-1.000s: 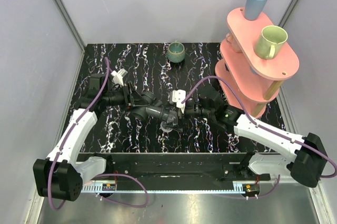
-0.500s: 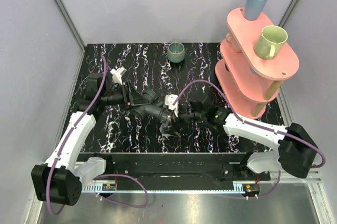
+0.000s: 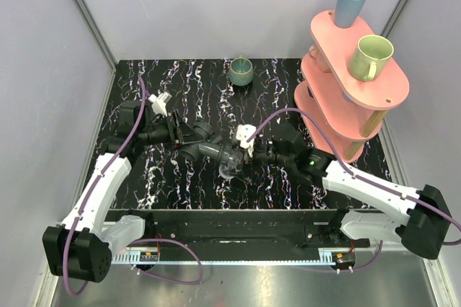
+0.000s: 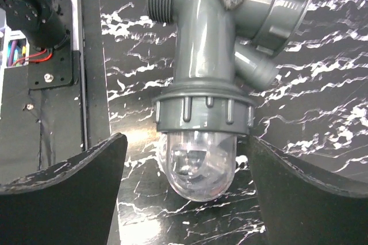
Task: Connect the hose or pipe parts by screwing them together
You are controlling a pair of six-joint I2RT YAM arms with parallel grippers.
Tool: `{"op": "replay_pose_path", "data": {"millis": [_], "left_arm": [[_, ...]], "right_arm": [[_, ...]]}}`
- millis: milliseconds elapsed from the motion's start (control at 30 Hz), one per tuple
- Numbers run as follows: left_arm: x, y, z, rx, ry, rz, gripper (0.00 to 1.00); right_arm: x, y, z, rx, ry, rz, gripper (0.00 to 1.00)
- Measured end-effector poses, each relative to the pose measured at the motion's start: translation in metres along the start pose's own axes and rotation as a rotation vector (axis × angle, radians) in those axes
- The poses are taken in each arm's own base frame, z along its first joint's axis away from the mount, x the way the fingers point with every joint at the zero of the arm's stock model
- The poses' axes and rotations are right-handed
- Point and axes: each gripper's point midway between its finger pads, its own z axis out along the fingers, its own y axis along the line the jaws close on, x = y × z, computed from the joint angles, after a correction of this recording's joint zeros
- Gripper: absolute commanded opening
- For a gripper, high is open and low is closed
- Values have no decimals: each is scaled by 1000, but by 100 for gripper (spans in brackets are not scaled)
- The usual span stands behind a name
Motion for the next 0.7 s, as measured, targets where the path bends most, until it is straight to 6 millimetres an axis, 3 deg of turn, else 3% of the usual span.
{"op": "replay_pose_path", "data": {"millis": [200,567,700], "left_arm": [[-2,1,1,-13,-13,-31,0],[-3,-1,0,-11,-26,-55,0],[-1,8,1,-33,-31,-71,0]], "right_arm": [[-31,-10,-13,49,-56,-91,93],[-38,1,-2,-14,-79,-147,91],[-31,-1,8,-16,-63,-140,91]]}}
